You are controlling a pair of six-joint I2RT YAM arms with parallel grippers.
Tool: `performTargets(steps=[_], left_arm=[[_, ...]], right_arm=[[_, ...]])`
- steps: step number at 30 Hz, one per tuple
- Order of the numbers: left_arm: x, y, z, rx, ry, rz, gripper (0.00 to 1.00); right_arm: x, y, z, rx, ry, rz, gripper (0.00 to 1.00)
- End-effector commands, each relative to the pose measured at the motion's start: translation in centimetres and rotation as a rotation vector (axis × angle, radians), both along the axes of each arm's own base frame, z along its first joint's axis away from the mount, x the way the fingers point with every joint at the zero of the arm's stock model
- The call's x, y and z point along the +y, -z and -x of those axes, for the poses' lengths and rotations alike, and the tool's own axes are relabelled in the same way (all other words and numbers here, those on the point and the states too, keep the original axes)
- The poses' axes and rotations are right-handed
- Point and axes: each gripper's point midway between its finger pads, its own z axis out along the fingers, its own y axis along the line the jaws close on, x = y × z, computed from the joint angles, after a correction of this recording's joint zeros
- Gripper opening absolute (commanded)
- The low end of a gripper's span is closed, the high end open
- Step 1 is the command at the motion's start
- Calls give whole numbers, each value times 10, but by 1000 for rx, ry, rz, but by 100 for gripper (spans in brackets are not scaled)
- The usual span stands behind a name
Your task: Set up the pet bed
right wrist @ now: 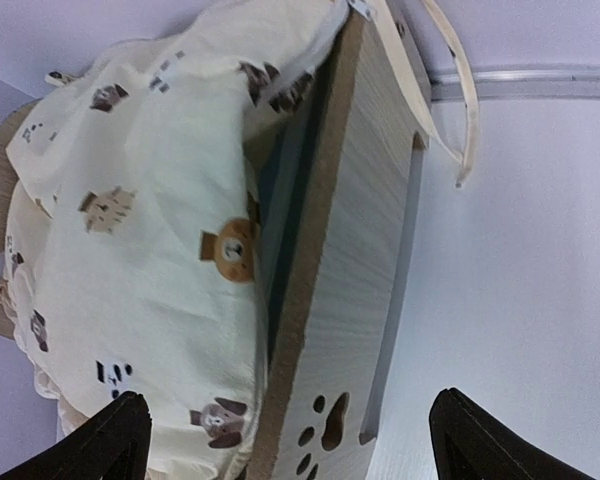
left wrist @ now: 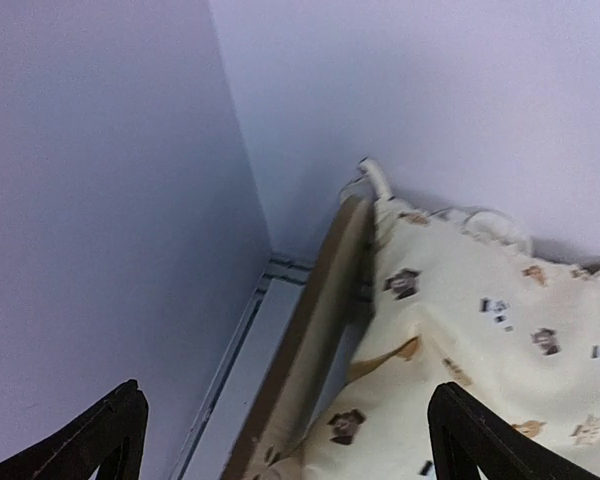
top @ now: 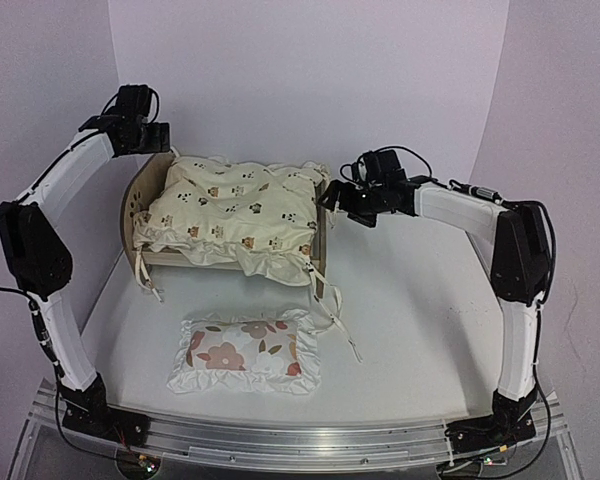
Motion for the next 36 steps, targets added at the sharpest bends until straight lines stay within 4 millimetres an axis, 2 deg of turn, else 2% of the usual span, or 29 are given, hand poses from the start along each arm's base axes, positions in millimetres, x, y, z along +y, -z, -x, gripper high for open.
performTargets(steps=[1, 4, 9, 15, 18, 22, 24, 27, 29, 33, 36], left_arm=[[37, 36, 15, 104, -76, 21, 99], [53, 49, 18, 123, -100, 63, 99], [60, 71, 14, 170, -65, 112, 95], [44, 102, 6, 231, 13, 157, 72], [31, 111, 3, 246, 80, 190, 53], [21, 115, 5, 262, 125, 230, 22], [15, 114, 8, 258, 149, 252, 12], [6, 111, 12, 251, 189, 289, 7], [-8, 110, 16, 252, 242, 322, 5], [-44, 108, 29, 265, 319, 323, 4], [-76, 105, 44, 277, 382, 326, 4]], right_arm=[[9, 17, 17, 97, -35, -12, 98], [21, 26, 20, 135, -73, -41, 98], [27, 42, 21, 174, -79, -4, 92], [21, 65, 27, 208, -49, 65, 78], [23, 70, 32, 211, -61, 83, 65], [29, 65, 38, 189, -80, 101, 38], [28, 60, 41, 171, -78, 115, 23], [25, 50, 44, 136, -67, 145, 5], [20, 43, 48, 116, -56, 165, 0], [1, 34, 59, 93, -22, 205, 0], [-16, 35, 73, 94, -6, 239, 0]])
